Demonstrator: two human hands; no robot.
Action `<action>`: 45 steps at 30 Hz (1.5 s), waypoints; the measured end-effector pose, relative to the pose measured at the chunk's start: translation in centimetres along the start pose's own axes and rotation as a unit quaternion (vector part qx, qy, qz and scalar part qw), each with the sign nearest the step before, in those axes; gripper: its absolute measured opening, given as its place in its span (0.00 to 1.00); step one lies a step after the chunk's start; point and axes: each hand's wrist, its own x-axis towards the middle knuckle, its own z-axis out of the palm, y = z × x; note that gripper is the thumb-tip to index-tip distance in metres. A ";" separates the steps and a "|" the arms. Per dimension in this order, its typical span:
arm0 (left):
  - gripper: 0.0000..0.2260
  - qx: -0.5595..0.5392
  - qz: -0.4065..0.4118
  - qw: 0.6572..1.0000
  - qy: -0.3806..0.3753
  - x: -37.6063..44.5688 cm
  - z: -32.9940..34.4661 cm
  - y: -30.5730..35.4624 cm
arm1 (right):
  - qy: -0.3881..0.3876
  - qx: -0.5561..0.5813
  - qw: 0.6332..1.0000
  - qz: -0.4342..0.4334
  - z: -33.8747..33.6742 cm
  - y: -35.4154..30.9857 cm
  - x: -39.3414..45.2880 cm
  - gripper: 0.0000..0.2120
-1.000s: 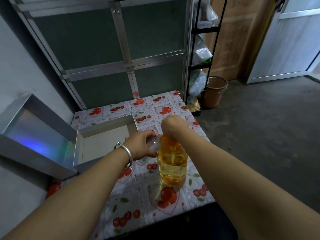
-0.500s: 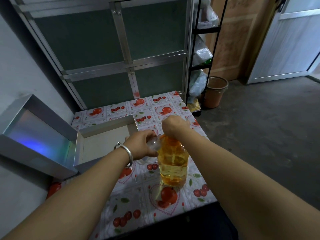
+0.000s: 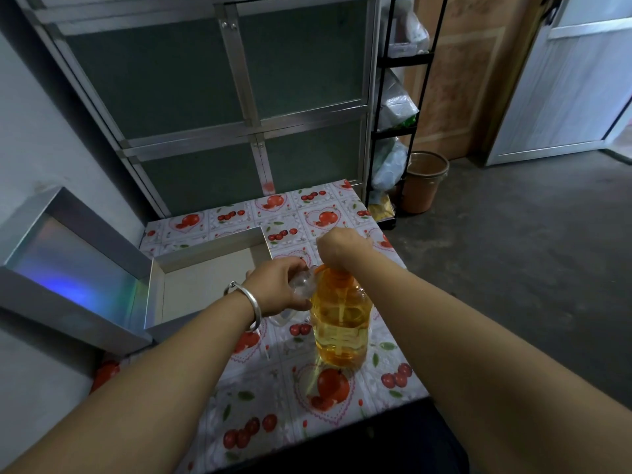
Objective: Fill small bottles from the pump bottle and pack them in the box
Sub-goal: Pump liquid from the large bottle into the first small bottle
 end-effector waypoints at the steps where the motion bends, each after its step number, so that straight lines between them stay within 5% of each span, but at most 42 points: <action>1: 0.21 0.000 0.000 1.000 0.001 0.0 0.0 0.0 | -0.016 0.025 1.000 -0.007 -0.2 -0.1 0.0 0.19; 3: 0.21 -0.005 -0.002 1.000 0.002 -0.1 0.0 0.0 | -0.047 0.041 0.998 -0.014 -0.3 -0.3 0.2 0.19; 9: 0.23 -0.002 0.002 1.000 0.003 0.1 0.0 0.0 | 0.032 0.002 0.999 0.014 0.2 0.2 0.2 0.13; 15: 0.24 0.003 0.003 1.000 0.002 -0.1 -0.1 0.2 | -0.050 0.043 0.998 -0.017 -0.4 0.0 0.0 0.18; 18: 0.24 -0.005 -0.001 1.000 0.006 0.2 -0.2 0.3 | -0.030 0.046 0.998 0.004 -0.3 -0.2 0.3 0.17; 23: 0.20 0.005 0.000 1.000 0.001 0.2 0.0 0.1 | 0.026 -0.004 1.000 0.008 0.0 0.2 0.4 0.05; 28: 0.22 0.002 -0.005 1.000 0.005 0.1 0.0 0.0 | -0.041 -0.006 0.999 -0.009 0.2 -0.4 1.1 0.22; 35: 0.20 -0.004 -0.001 1.000 -0.004 0.2 0.1 0.1 | 0.037 -0.020 0.999 -0.004 0.6 0.3 1.0 0.12; 41: 0.22 -0.010 0.000 1.000 0.001 -0.1 -0.1 0.2 | -0.053 0.114 0.992 -0.006 -0.5 0.3 0.1 0.18; 45: 0.22 -0.009 -0.001 1.000 -0.002 0.2 -0.1 0.3 | 0.003 -0.017 1.000 -0.005 0.2 0.3 0.7 0.14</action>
